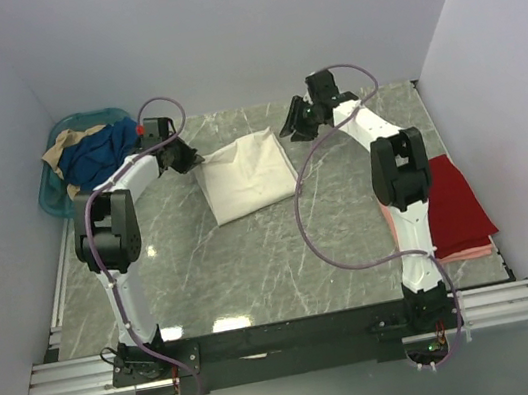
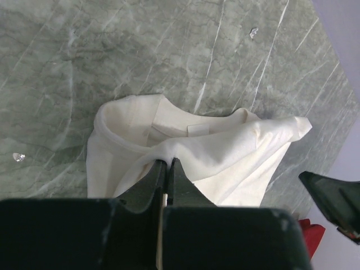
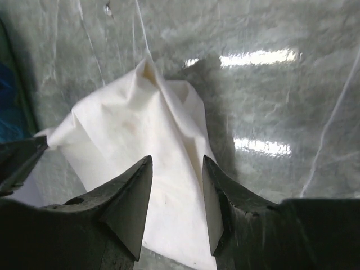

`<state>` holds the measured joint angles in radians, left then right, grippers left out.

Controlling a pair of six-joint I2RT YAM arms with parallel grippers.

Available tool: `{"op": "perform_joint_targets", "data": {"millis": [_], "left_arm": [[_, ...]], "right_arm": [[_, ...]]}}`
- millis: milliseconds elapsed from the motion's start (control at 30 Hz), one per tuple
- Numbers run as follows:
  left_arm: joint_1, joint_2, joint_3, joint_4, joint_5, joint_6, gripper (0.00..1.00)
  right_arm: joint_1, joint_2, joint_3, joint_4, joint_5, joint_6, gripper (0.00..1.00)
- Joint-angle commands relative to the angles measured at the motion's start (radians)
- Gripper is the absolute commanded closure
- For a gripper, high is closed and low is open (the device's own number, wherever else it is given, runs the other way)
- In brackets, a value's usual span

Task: Fold and stack the t-shirts
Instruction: Fold the tshirt

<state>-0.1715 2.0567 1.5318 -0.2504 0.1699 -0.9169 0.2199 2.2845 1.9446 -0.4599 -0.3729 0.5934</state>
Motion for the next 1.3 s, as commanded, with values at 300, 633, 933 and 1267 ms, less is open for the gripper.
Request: {"op": "perform_joint_targets", "data": {"millis": [300, 633, 933, 1267], "left_arm": [[0.001, -0.050, -0.009, 0.025, -0.024, 0.030, 0.99], [0.029, -0.069, -0.053, 0.039, -0.059, 0.009, 0.96], [0.070, -0.046, -0.059, 0.045, -0.067, 0.004, 0.82], [0.093, -0.065, 0.001, 0.031, -0.061, 0.049, 0.55]], "right_arm": [[0.142, -0.076, -0.168, 0.079, 0.078, -0.038, 0.53], [0.153, -0.036, -0.213, 0.021, 0.137, -0.015, 0.53], [0.156, -0.040, -0.256, 0.023, 0.143, -0.012, 0.54], [0.162, -0.077, -0.300, 0.033, 0.144, -0.024, 0.53]]}}
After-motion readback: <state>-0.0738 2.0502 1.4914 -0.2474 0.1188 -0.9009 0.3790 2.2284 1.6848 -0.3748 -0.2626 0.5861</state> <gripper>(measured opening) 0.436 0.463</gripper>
